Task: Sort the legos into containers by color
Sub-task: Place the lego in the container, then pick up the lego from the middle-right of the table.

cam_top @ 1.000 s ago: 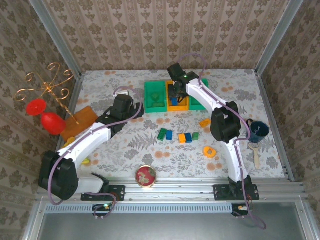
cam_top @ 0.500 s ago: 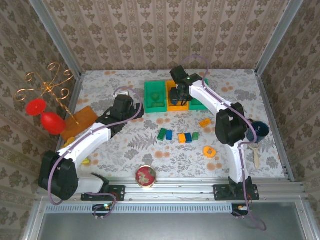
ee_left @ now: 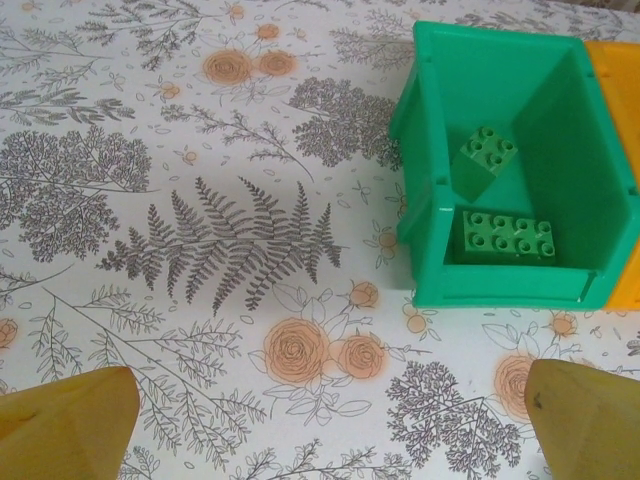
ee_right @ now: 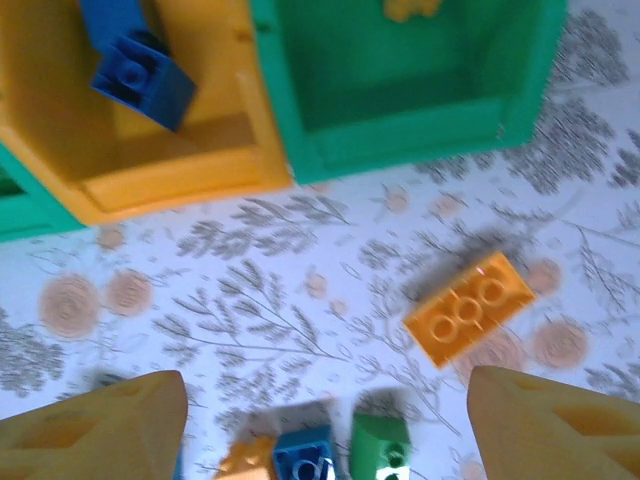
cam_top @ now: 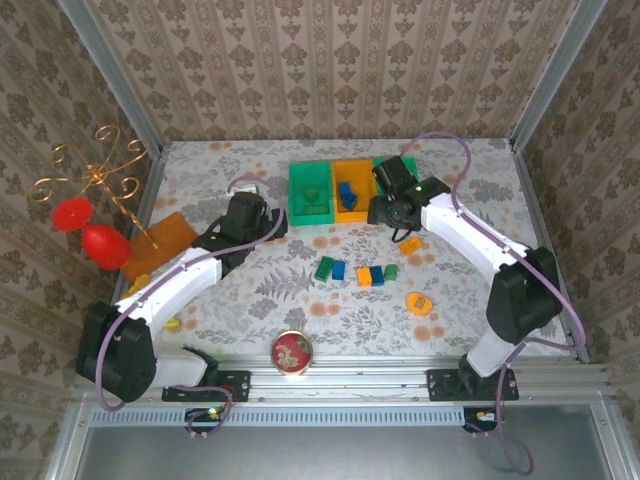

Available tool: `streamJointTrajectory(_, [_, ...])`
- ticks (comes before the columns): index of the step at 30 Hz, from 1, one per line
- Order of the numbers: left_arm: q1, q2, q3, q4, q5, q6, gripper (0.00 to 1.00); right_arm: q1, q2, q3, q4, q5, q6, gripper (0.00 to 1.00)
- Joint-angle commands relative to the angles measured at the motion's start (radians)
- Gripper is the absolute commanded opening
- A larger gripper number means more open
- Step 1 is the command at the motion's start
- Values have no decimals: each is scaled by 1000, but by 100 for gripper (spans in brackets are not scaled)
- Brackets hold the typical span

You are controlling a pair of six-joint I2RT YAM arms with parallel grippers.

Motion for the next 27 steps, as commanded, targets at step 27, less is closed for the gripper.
streamJointTrajectory(27, [12,-30,-28,6,8,7,100,-84,65,-170,-75,124,225,100])
